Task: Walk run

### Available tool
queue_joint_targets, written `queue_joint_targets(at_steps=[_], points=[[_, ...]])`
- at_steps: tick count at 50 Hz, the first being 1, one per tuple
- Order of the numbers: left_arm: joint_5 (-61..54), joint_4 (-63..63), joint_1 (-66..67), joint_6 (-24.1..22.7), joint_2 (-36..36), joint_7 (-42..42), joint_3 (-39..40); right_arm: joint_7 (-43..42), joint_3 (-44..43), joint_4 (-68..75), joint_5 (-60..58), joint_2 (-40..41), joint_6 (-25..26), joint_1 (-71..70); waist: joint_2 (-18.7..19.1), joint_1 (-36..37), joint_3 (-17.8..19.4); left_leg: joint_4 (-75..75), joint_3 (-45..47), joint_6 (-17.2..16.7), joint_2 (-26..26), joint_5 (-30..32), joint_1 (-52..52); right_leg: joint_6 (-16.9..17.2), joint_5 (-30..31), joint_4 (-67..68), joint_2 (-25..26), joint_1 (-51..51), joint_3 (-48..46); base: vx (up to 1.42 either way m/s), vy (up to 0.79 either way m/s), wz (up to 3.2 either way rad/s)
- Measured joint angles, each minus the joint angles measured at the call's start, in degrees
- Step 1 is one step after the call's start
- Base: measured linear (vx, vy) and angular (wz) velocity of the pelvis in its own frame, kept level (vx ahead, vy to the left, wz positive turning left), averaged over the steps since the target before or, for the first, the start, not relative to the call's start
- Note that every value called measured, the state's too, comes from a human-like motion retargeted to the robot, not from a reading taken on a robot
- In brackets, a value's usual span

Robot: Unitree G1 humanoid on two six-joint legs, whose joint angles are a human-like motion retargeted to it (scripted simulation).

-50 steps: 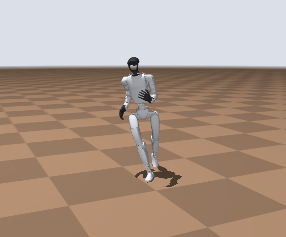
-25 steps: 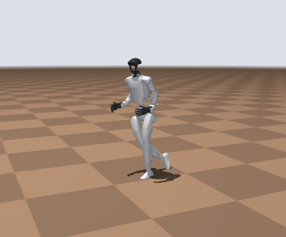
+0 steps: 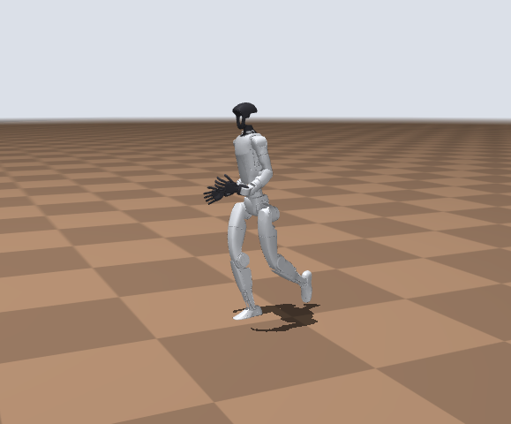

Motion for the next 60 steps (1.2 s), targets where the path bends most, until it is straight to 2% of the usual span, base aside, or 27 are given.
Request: queue_joint_targets(at_steps=[2, 5, 8, 12, 15, 18, 19, 20, 22, 23, 25, 27, 30, 33, 36, 38, 40, 42, 43, 45, 46, 47, 48, 50, 52, 55, 60], points=[[3.41, 7.83, 2.24, -1.46, 0.74, -2.13, 0.36, -3.03, 1.2, 0.1, 1.29, 1.35, 0.3, -4.77, -3.44, 2.85, 0.4, 4.57, 0.39, 4.03, -4.2, -6.28, -4.7, 0.93, 0.07, -2.21, -2.03, 4.63, 4.25, 0.97, -0.2, -1.0], [2.38, 13.34, 8.58, 0.28, 2.01, -3.66, -1.19, -4.8, 5.41, -2.54, 7.23, 0.47, -2.17, -8.45, -5.81, 4.66, 1.34, 8.13, 3.19, 12.39, -1.87, -19.71, -12.46, 1.37, 1.62, -7.29, -1.97, 12.23, 6.39, 1.18, -0.18, -0.72], [0.86, 13.78, 14.93, 1.23, 2.63, -4.81, 0.35, -0.46, 6.22, -7.03, 11.41, -2.63, -2.51, -9.64, -7.1, 8.0, 1.52, -2.01, 7.22, 15.47, -0.72, -28.51, -18.97, 2.75, 10.49, -13.37, -3.71, 18.26, -0.36, 1.14, -0.13, -0.74], [1.89, 11.02, 21.66, -0.88, 3.06, -4.11, 3.81, 2.31, 6.69, -12.7, 10.58, -7.84, -1.85, -9.45, -7.14, 13.4, 2.53, -25.53, 10.52, 15.45, -2.94, -31.26, -22.25, 4.42, 21.67, -17.29, -1.0, 25.73, -0.36, 1.3, -0.1, -0.89], [2.68, 7.4, 24.22, -2.18, 0.68, -1.4, 4.89, 1.51, 6.11, -15.7, 6.72, -10.76, -1.31, -7.84, -7.27, 14.84, 3.68, -38.09, 9.9, 11.49, -5.19, -33.3, -21.95, 6.09, 27.73, -17.71, 0.18, 31.7, -3.4, 1.2, -0.13, -0.15], [3.33, 3.34, 23.9, -2.59, -3.52, 1.85, 5.05, 0.33, 7.14, -16.53, 3.53, -12.19, -0.71, -5.11, -9.52, 16.87, 3.98, -36.05, 14.19, 22.17, -4.09, -27.92, -22.0, 11.1, 34.71, -10.14, -0.11, 34.22, -1.89, 1.23, -0.44, -0.45], [4.09, 2.26, 23.4, -2.57, -4.66, 2.94, 4.73, 0.43, 7.24, -15.78, 2.92, -12.27, -0.61, -3.7, -11.15, 16.87, 3.54, -31.6, 14.39, 23.68, -5.02, -31.5, -21.17, 13.41, 35.46, -2.92, -1.86, 33.48, -3.51, 1.8, -0.71, -0.29], [5.01, 1.32, 22.82, -2.53, -5.62, 3.99, 4.18, 0.74, 7.09, -14.63, 2.5, -12.24, -0.56, -2.07, -12.99, 16.11, 2.84, -25.96, 13.77, 23.68, -6.97, -37.6, -19.9, 15.88, 35.46, 5.96, -4.12, 32.14, -6.16, 1.58, -0.24, 0.68], [7.75, 1.68, 17.99, -3.03, -8.65, 5.77, 5.14, 4.0, 5.9, -8.95, 2.68, -11.78, -1.34, 0.27, -13.6, 14.27, 2.32, -18.5, 2.96, 23.68, -10.59, -40.66, -23.97, 17.88, 35.46, 24.77, -6.68, 24.8, -5.57, 1.08, 0.22, 0.82], [8.94, 2.52, 14.5, -2.62, -9.64, 5.65, 6.88, 5.54, 6.11, -5.19, 3.01, -11.58, -1.29, 0.86, -12.78, 14.04, 2.05, -16.58, 8.86, 23.68, -6.26, -42.36, -21.81, 17.34, 35.46, 28.53, -2.47, 21.81, 0.35, 0.99, 0.14, 0.17], [10.6, 2.58, 8.74, -1.14, -11.15, 7.77, 6.1, 8.8, 8.36, 1.34, 4.86, -11.77, -1.08, 2.33, -5.97, 15.35, 0.87, -18.89, 7.94, 23.68, 1.1, -43.92, -17.64, 10.16, 35.42, 25.05, 3.38, 17.6, -1.5, 0.98, 0.15, -0.05], [8.14, 0.39, 4.12, -0.88, -12.98, 12.31, 2.09, 12.25, 9.19, 4.9, 7.44, -15.61, -0.69, 4.59, -2.77, 14.4, 1.21, -21.36, 4.55, 23.68, 0.61, -43.34, -14.33, 6.18, 27.48, 24.09, 1.94, 13.01, -3.04, 0.94, 0.24, 1.05], [0.6, -3.83, 0.27, -0.48, -12.26, 14.08, -2.67, 15.69, 5.08, 6.76, 5.32, -20.06, 0.37, 9.36, -1.0, 11.19, 1.04, -28.64, -1.13, 23.68, -4.69, -36.49, -9.09, 5.84, 17.18, 17.52, -3.92, 6.24, -2.32, 1.04, 0.25, 2.16], [-2.2, -7.82, -0.57, 1.72, -7.66, 10.79, -5.82, 15.94, 2.23, 6.35, 1.47, -23.16, 0.45, 13.52, -0.29, 5.49, -0.15, -32.68, -8.27, 21.52, -7.56, -29.27, -4.01, 8.55, 13.47, 1.79, -7.91, 3.17, -4.16, 1.13, 0.0, 2.63], [-2.04, -10.73, -0.65, 1.93, -2.66, 9.28, -7.48, 14.6, -0.08, 5.24, -0.56, -23.39, 0.24, 15.43, -1.6, 1.17, 0.4, -33.22, -14.17, 20.68, -10.49, -24.32, 1.36, 11.74, 9.36, -12.79, -8.37, 1.61, 1.75, 1.06, -0.22, 2.32], [-1.68, -12.02, -0.53, 1.13, 0.17, 9.43, -7.97, 13.18, -0.76, 4.16, -0.96, -22.11, 0.1, 15.49, -2.46, 0.21, 1.11, -32.61, -16.72, 20.16, -10.96, -22.46, 4.89, 17.51, 5.35, -19.31, -8.14, 1.6, 10.68, 0.89, -0.28, 1.48], [-0.99, -12.35, -0.28, 0.54, 2.3, 9.48, -7.8, 11.18, -0.47, 3.13, -1.14, -20.01, 0.34, 14.38, -4.29, 1.25, 1.67, -30.19, -17.04, 19.65, -12.06, -21.28, 8.1, 22.95, 6.28, -21.5, -10.32, 1.62, 12.29, 1.09, -0.41, 0.85], [-0.06, -11.36, 0.85, 0.83, 3.49, 8.15, -6.71, 9.24, 0.06, 2.8, -1.29, -17.25, 0.83, 11.97, -6.7, 1.06, 1.27, -23.05, -15.89, 18.14, -13.87, -17.35, 8.52, 22.5, 13.39, -16.85, -10.87, 2.29, 14.13, 1.11, -0.42, 1.02], [0.44, -10.43, 2.24, 1.19, 3.69, 7.15, -5.73, 8.4, 0.61, 2.95, -1.38, -15.69, 1.08, 10.67, -6.9, 1.08, 0.33, -17.72, -13.95, 15.98, -13.61, -14.04, 6.95, 19.87, 11.88, -13.55, -12.83, 1.79, 6.2, 1.0, -0.37, 0.88], [2.56, -7.7, 5.27, 1.91, 1.96, 3.32, -2.72, 6.62, 1.3, 3.24, -1.02, -11.95, 1.99, 6.93, -5.38, 3.06, -0.93, -5.17, -7.48, 10.08, -10.84, -8.04, 0.51, 14.66, 5.34, -6.25, -8.67, 0.97, 12.3, 1.04, -0.37, 0.9], [4.83, -5.37, 6.66, 2.48, -0.31, 0.69, 0.07, 6.91, -0.22, 3.94, 0.03, -9.85, 2.94, 3.8, -4.26, 2.29, -0.4, 1.95, -6.68, 6.68, -8.01, -8.21, -2.87, 14.61, 4.27, -5.43, -9.61, 1.66, 9.24, 0.74, -0.17, 1.7], [7.0, -3.22, 8.4, 2.7, -2.89, -0.54, 2.3, 7.05, -0.9, 4.36, 1.26, -7.82, 3.78, 1.01, -3.45, 1.36, -0.06, 7.43, -4.75, 5.37, -5.03, -9.06, -5.66, 14.45, 3.36, -5.05, -10.58, 2.73, 6.56, 0.53, -0.01, 2.12], [8.95, -1.47, 10.84, 2.23, -6.1, 1.02, 3.39, 6.9, 0.12, 4.25, 2.87, -5.92, 4.39, -1.1, -3.25, 0.09, -0.07, 9.63, -0.56, 8.26, -1.76, -11.28, -7.25, 14.08, 2.78, -5.55, -11.58, 4.57, 4.64, 0.68, -0.02, 1.57], [7.9, 0.04, 15.47, 1.83, -11.01, 3.04, 5.18, 5.33, 2.66, 2.59, 5.8, -2.09, 3.62, -4.81, -4.08, 1.42, 0.12, 9.35, 6.01, 13.32, -0.19, -15.46, -9.68, 13.33, 3.35, -7.35, -13.46, 7.66, 2.59, 0.79, 0.05, 0.77], [4.13, 0.6, 19.41, 2.03, -13.09, 2.95, 6.76, 3.54, 4.91, -0.46, 9.06, -0.06, 1.36, -7.36, -5.37, 5.19, 1.31, 6.45, 7.01, 12.61, -2.27, -18.35, -14.28, 12.78, 6.5, -10.93, -13.78, 10.99, 1.7, 0.74, 0.12, 0.31], [1.93, 1.64, 23.49, 3.49, -12.0, 1.21, 9.69, 3.03, 8.63, -6.03, 13.09, -0.35, -1.28, -9.22, -7.26, 11.97, 2.99, -2.16, 8.2, 10.71, -3.39, -25.14, -20.08, 14.19, 11.44, -15.88, -15.2, 16.09, -4.14, 0.52, 0.02, 0.55], [2.67, 1.55, 23.83, 2.24, -5.43, 1.46, 11.59, 5.95, 11.94, -13.51, 12.56, -7.8, -0.78, -10.79, -5.25, 14.31, 5.5, -25.98, 20.64, 14.73, 0.01, -32.08, -23.16, 14.53, 11.57, -19.31, -10.21, 23.84, -13.49, 0.45, -0.09, 1.94]])
